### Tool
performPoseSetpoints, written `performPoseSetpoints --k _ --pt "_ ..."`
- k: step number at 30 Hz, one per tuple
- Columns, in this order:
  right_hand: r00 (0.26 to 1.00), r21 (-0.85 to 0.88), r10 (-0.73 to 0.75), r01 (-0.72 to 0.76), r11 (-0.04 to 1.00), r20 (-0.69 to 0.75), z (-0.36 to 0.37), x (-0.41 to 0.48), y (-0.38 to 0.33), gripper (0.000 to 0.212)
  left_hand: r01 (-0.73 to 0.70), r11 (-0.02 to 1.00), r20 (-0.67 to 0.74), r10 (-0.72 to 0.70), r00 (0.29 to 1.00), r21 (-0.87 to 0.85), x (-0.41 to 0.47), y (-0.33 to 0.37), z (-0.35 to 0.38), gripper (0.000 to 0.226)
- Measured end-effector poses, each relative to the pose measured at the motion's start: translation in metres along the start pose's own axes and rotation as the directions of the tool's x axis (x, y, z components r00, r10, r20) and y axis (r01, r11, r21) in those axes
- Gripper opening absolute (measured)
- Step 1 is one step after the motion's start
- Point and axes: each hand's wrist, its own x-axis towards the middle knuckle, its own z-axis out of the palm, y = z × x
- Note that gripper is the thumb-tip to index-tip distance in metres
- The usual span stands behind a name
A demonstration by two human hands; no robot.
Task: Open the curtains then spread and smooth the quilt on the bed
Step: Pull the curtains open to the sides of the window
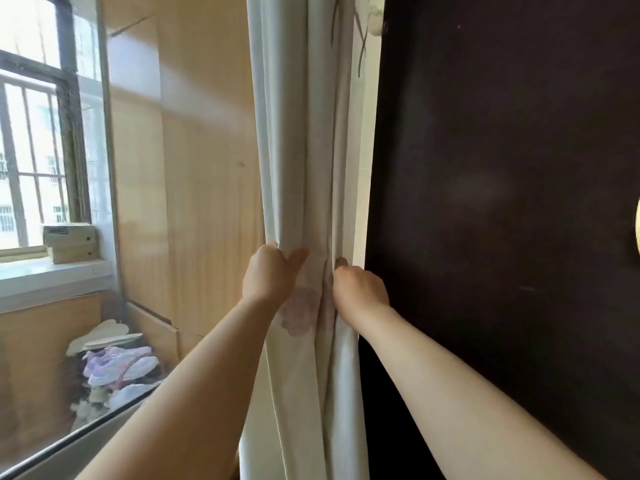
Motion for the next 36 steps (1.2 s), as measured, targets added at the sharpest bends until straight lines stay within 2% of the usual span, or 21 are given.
performPoseSetpoints --k 9,17,19,22,25,27,30,33,36 --pt "0.986 -0.016 0.167 -0.166 0.986 0.014 0.047 0.08 -0.009 0.038 0.005 0.998 0.002 -0.005 1.0 0.063 0.075 -0.037 0.033 0.036" --pt "0.937 -0.018 0.35 -0.35 0.937 0.009 0.079 0.137 0.007 0.038 -0.055 0.997 0.101 0.05 0.994 0.046 0.126 -0.051 0.076 0.031" --pt "0.911 0.03 0.411 -0.41 0.912 -0.024 0.08 0.143 0.007 0.036 -0.073 0.995 0.119 0.064 0.991 0.068 0.137 -0.052 0.079 0.032" --pt "0.852 0.127 0.498 -0.482 0.867 -0.162 0.077 0.152 0.007 0.043 -0.121 0.989 0.08 0.115 0.99 0.08 0.149 -0.052 0.08 0.033" --pt "0.829 0.082 0.462 -0.461 0.884 -0.315 0.071 0.16 0.01 0.065 -0.248 0.969 -0.022 0.248 0.969 -0.007 0.151 -0.048 0.079 0.055" --pt "0.855 -0.03 0.359 -0.398 0.917 -0.375 0.067 0.16 0.011 0.071 -0.333 0.939 0.004 0.334 0.943 0.086 0.149 -0.046 0.083 0.077" --pt "0.929 -0.225 0.208 -0.283 0.932 -0.307 0.066 0.16 0.009 0.075 -0.405 0.824 0.113 0.394 0.912 0.397 0.146 -0.043 0.092 0.085" --pt "0.952 -0.317 0.168 -0.247 0.916 -0.255 0.069 0.174 0.011 0.079 -0.436 0.776 0.217 0.379 0.9 0.455 0.156 -0.039 0.104 0.093" --pt "0.959 -0.365 0.197 -0.261 0.894 -0.203 0.076 0.197 0.017 0.081 -0.444 0.751 0.205 0.396 0.895 0.488 0.174 -0.042 0.125 0.09"
